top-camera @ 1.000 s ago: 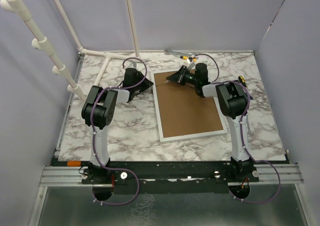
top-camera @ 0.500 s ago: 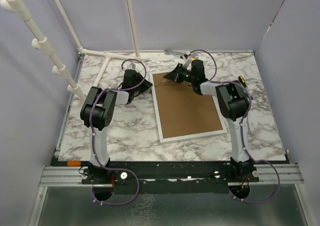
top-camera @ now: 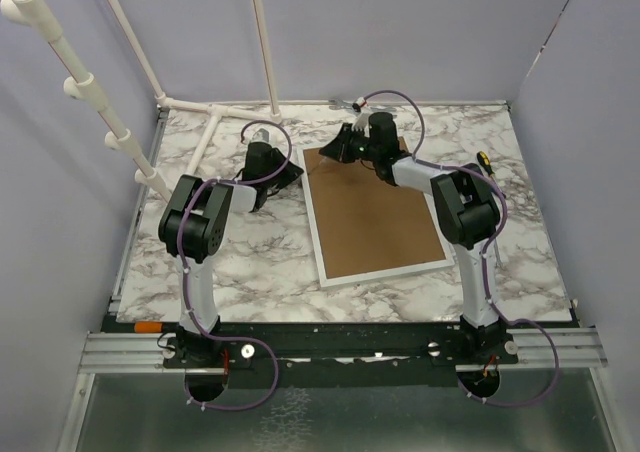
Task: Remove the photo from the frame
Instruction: Release the photo frame item from the photo frame.
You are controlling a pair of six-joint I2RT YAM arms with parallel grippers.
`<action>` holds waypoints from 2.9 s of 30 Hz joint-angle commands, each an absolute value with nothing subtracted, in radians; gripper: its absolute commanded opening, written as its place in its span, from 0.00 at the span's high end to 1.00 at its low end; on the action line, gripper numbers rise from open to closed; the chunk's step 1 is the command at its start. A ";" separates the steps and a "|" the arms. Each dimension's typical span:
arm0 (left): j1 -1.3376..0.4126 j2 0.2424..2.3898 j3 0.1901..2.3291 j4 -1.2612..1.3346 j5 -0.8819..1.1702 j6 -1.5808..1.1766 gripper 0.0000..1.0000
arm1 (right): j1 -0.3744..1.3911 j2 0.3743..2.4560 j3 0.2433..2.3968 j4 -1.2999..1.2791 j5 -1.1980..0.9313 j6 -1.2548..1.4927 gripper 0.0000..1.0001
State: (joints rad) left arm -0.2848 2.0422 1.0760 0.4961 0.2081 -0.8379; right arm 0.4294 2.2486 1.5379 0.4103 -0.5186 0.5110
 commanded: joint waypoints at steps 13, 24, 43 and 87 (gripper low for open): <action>-0.364 2.018 0.990 0.520 0.362 -0.884 0.87 | 0.591 2.206 1.653 0.139 -0.441 0.381 1.00; -0.362 1.996 0.954 0.574 0.381 -0.905 0.87 | 0.661 2.200 1.757 0.003 -0.316 0.234 0.99; -0.319 2.013 0.915 0.667 0.436 -0.928 0.86 | 0.746 2.224 1.815 -0.074 -0.189 0.133 1.00; -0.288 2.046 0.897 0.724 0.480 -0.848 0.87 | 0.845 2.229 1.792 0.021 -0.170 0.127 0.99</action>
